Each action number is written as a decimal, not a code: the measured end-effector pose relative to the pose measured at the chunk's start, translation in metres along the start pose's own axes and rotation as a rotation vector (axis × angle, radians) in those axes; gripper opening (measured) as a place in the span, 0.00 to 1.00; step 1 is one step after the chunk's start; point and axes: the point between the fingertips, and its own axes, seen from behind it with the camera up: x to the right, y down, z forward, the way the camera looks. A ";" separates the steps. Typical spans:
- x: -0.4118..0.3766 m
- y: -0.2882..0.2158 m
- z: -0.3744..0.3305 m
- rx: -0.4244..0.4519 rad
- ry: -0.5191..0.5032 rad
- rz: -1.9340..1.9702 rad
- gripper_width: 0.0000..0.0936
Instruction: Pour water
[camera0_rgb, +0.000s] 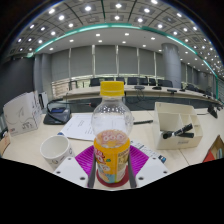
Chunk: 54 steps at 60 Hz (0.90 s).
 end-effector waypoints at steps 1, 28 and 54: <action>0.000 0.002 -0.001 -0.003 -0.001 -0.003 0.52; -0.019 0.005 -0.110 -0.195 0.119 -0.006 0.91; -0.175 -0.022 -0.355 -0.212 0.143 -0.076 0.92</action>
